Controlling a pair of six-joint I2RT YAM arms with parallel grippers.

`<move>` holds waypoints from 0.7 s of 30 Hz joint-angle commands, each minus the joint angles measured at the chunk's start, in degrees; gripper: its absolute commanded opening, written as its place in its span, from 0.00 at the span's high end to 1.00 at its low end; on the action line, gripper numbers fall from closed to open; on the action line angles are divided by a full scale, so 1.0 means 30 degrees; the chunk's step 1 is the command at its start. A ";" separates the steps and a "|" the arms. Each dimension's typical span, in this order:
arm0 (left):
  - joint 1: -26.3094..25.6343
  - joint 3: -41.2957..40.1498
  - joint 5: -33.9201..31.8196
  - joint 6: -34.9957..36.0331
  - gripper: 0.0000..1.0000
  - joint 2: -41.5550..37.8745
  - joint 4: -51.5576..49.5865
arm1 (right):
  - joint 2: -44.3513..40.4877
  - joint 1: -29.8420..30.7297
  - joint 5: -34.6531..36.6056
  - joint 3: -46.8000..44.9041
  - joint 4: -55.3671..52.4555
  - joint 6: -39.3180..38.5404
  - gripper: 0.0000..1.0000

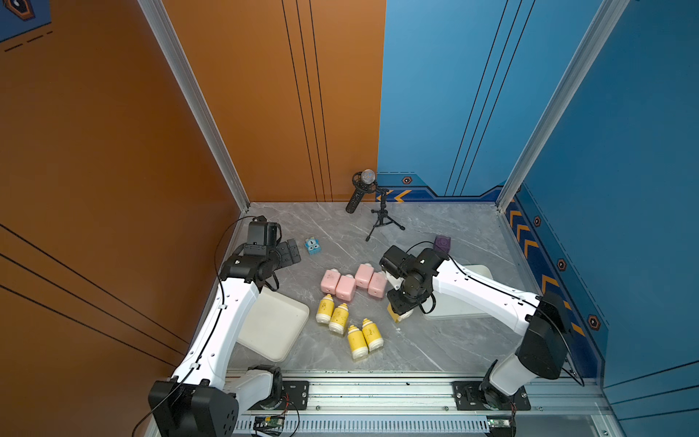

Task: Place the pencil sharpeners by color into the storage box
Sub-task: Pick up the pencil sharpener from the center of the board, then place the pencil sharpener in the storage box.

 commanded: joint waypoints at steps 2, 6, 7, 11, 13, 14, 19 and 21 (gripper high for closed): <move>0.0176 -0.0154 0.0368 0.0024 0.02 -0.0352 -0.0293 | -0.1647 -0.1768 0.0964 -0.0446 -0.1510 0.0330 0.74; 0.0179 -0.0202 0.0362 0.0006 0.02 -0.0268 -0.0300 | -0.2140 -0.4044 0.0993 -0.0753 -0.1850 0.0024 0.74; 0.0157 -0.0204 0.0341 0.0005 0.02 -0.0235 -0.0286 | -0.2120 -0.4513 0.1035 -0.0844 -0.1874 -0.0061 0.74; 0.0204 -0.0167 0.0340 0.0004 0.02 -0.0172 -0.0293 | -0.1709 -0.6019 0.1132 -0.1105 -0.1831 -0.0109 0.74; 0.0208 -0.0176 0.0368 0.0010 0.02 -0.0183 -0.0293 | -0.1289 -0.6405 0.1365 -0.1099 -0.1779 -0.0059 0.75; 0.0208 -0.0190 0.0368 0.0006 0.02 -0.0172 -0.0295 | -0.1079 -0.6480 0.1398 -0.1111 -0.1713 0.0005 0.74; 0.0237 -0.0173 0.0433 -0.0005 0.02 -0.0172 -0.0301 | 0.0179 -0.6682 0.1536 -0.1051 -0.1446 0.0681 0.75; 0.0237 -0.0151 0.0446 -0.0005 0.02 -0.0198 -0.0300 | 0.0534 -0.6696 0.1536 -0.1159 -0.1283 0.1033 0.75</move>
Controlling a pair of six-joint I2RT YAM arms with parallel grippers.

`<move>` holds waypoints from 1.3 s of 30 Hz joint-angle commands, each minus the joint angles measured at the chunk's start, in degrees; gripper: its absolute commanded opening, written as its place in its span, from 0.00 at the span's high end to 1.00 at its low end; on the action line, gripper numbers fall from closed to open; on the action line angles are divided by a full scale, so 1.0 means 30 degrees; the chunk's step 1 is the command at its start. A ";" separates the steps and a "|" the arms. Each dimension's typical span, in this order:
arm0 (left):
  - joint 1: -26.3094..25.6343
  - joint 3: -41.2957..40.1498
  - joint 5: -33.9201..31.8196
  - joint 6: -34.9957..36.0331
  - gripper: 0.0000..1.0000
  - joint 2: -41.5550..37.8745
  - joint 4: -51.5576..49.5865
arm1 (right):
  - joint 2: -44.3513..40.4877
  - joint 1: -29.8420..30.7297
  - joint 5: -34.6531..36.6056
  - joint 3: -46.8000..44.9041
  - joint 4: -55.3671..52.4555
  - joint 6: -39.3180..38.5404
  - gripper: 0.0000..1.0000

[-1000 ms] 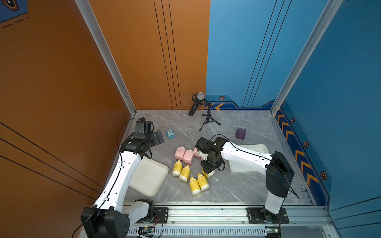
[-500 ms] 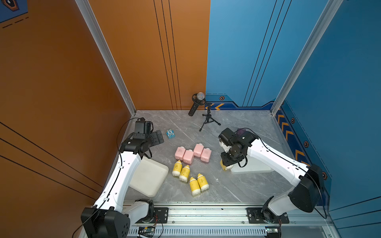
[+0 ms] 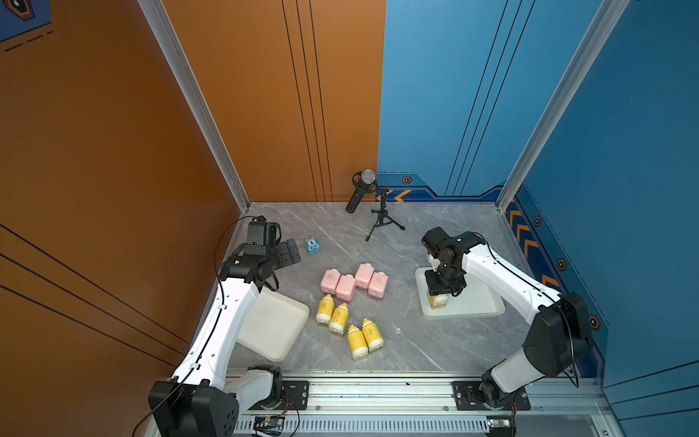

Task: Place the pencil sharpeners by color into the storage box
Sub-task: Place the pencil sharpener in the storage box.

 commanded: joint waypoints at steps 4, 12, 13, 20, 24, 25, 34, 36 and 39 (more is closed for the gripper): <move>0.0238 -0.0153 0.0502 -0.0013 0.02 -0.0244 -0.0301 | 0.0888 -0.0074 0.0333 -0.0491 0.0305 0.1179 0.76; 0.0450 -0.0127 0.0761 -0.0093 0.02 -0.0333 -0.0283 | 0.1546 0.0012 0.0154 -0.0653 0.0886 0.1939 0.76; 0.0505 -0.0138 0.0815 -0.0101 0.02 -0.0304 -0.0296 | 0.1646 0.0069 0.0123 -0.0654 0.0983 0.2026 0.76; 0.0696 -0.0141 0.1000 -0.0152 0.02 -0.0363 -0.0264 | 0.2283 0.0697 -0.0143 -0.0543 0.1444 0.2591 0.76; 0.0770 -0.0120 0.1057 -0.0181 0.02 -0.0392 -0.0263 | 0.2592 0.1089 -0.0214 -0.0303 0.1576 0.2972 0.76; 0.0779 -0.0121 0.1073 -0.0181 0.02 -0.0392 -0.0246 | 0.2614 0.1148 -0.0228 -0.0231 0.1605 0.3057 0.76; 0.1034 -0.0138 0.1407 -0.0297 0.02 -0.0363 -0.0243 | 0.3328 0.1931 -0.0459 0.0787 0.1782 0.3845 0.76; 0.1115 -0.0123 0.1495 -0.0298 0.02 -0.0363 -0.0242 | 0.3520 0.2057 -0.0482 0.0985 0.1782 0.3915 0.76; 0.1203 -0.0137 0.1586 -0.0335 0.02 -0.0363 -0.0242 | 0.3663 0.2177 -0.0428 0.1018 0.1782 0.4003 0.76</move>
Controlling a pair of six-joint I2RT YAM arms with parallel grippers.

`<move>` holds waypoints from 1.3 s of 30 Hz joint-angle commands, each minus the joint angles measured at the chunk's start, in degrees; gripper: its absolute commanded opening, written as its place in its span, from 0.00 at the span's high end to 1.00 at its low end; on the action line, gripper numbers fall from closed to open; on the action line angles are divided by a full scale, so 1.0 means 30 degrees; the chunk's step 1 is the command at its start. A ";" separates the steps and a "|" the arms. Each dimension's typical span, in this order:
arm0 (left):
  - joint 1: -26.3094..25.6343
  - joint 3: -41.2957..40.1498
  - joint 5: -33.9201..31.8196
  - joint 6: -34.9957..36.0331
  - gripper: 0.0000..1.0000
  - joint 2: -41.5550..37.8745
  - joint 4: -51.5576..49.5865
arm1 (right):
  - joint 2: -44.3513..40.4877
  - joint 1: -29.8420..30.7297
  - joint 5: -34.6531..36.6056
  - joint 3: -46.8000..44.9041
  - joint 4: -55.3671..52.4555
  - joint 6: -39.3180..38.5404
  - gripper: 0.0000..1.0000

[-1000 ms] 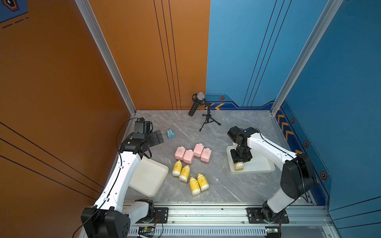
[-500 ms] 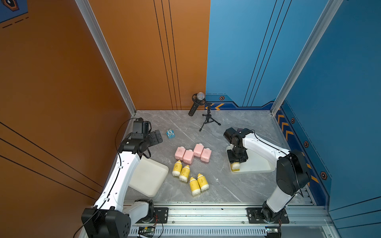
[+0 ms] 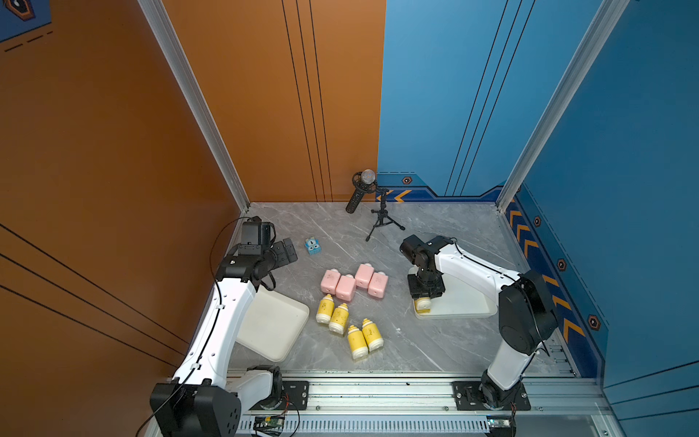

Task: Place the pencil sharpeners by color into the storage box
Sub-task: Place the pencil sharpener in the storage box.

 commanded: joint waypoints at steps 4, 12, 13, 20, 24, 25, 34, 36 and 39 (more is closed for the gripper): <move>0.0258 -0.0143 0.0623 -0.0209 0.02 -0.0370 -0.0220 | 0.0100 0.0158 -0.0041 0.0107 0.0053 0.0539 0.76; 0.0316 -0.0140 0.0730 -0.0240 0.02 -0.0333 -0.0240 | -0.0351 0.0106 -0.0063 -0.0727 0.0419 0.0837 0.74; 0.0313 -0.0120 0.0736 -0.0253 0.02 -0.0319 -0.0242 | -0.0401 0.0145 -0.0100 -0.0794 0.0505 0.0915 0.74; 0.0317 -0.0123 0.0741 -0.0255 0.02 -0.0348 -0.0243 | -0.0572 0.0220 -0.0232 -0.1454 0.1040 0.1308 0.71; 0.0344 -0.0122 0.0813 -0.0284 0.02 -0.0341 -0.0242 | -0.0622 0.0223 -0.0159 -0.1672 0.1139 0.1412 0.69; 0.0355 -0.0145 0.0810 -0.0284 0.02 -0.0341 -0.0235 | -0.0658 0.0224 -0.0160 -0.1734 0.1165 0.1446 0.67; 0.0375 -0.0133 0.0847 -0.0276 0.02 -0.0333 -0.0242 | -0.0884 0.0240 0.0105 -0.1816 0.1168 0.1618 0.52; 0.0375 -0.0129 0.0774 -0.0284 0.02 -0.0362 -0.0242 | -0.0989 0.0239 0.0135 -0.1816 0.1139 0.1648 0.50; 0.0399 -0.0145 0.0719 -0.0284 0.02 -0.0356 -0.0235 | -0.1236 0.0223 0.0221 -0.1814 0.1084 0.1625 0.45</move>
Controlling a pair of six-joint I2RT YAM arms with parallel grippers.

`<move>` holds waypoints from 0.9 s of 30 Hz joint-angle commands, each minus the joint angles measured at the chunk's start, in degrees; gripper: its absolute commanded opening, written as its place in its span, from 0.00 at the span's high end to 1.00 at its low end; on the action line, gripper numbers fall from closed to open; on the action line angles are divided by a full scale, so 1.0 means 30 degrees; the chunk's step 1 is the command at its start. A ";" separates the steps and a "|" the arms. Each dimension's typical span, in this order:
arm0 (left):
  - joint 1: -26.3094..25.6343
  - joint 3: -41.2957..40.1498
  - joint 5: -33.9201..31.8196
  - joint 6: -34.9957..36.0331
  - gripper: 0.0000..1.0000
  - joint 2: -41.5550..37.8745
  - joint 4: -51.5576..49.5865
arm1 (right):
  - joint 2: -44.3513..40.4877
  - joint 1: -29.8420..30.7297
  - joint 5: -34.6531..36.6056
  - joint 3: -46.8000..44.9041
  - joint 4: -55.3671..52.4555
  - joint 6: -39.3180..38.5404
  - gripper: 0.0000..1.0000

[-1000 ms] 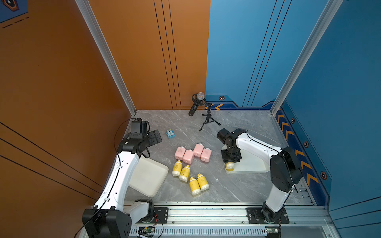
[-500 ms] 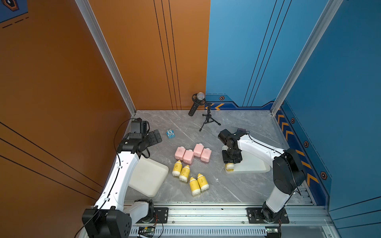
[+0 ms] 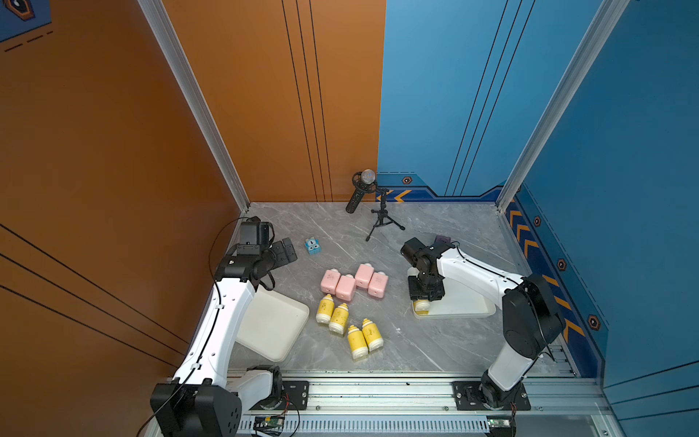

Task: Place the pencil sharpeners by color into the storage box
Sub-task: Place the pencil sharpener in the storage box.

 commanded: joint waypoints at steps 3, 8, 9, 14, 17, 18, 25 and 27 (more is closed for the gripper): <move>0.0211 -0.0128 0.0261 -0.0197 0.02 -0.0335 -0.0242 | -0.0588 0.0119 0.0606 -0.0415 -0.0282 0.0270 0.41; 0.0212 -0.0150 0.0245 -0.0197 0.02 -0.0306 -0.0240 | -0.1128 0.0165 0.0858 -0.0415 -0.0510 0.0140 0.31; 0.0214 -0.0166 0.0234 -0.0197 0.02 -0.0304 -0.0242 | -0.1291 0.0161 0.0910 -0.0420 -0.0543 0.0136 0.30; 0.0215 -0.0198 0.0126 -0.0195 0.02 -0.0275 -0.0215 | -0.2671 0.0420 0.1041 -0.0064 -0.1066 0.0085 0.28; 0.0215 -0.0251 -0.0084 -0.0226 0.02 -0.0276 -0.0213 | -0.3869 0.1134 0.1481 0.0460 -0.1761 -0.0220 0.28; 0.0215 -0.0258 -0.0092 -0.0225 0.02 -0.0221 -0.0213 | -0.4180 0.1357 0.1561 0.0574 -0.1923 -0.0306 0.28; 0.0419 -0.0232 0.0026 -0.0232 0.02 0.0024 -0.0225 | -0.5098 0.4284 0.1357 0.1866 -0.3283 -0.0193 0.29; 0.0405 -0.0277 -0.0024 -0.0254 0.02 0.0017 -0.0228 | -0.4893 0.5354 0.1263 0.2136 -0.3300 0.0143 0.29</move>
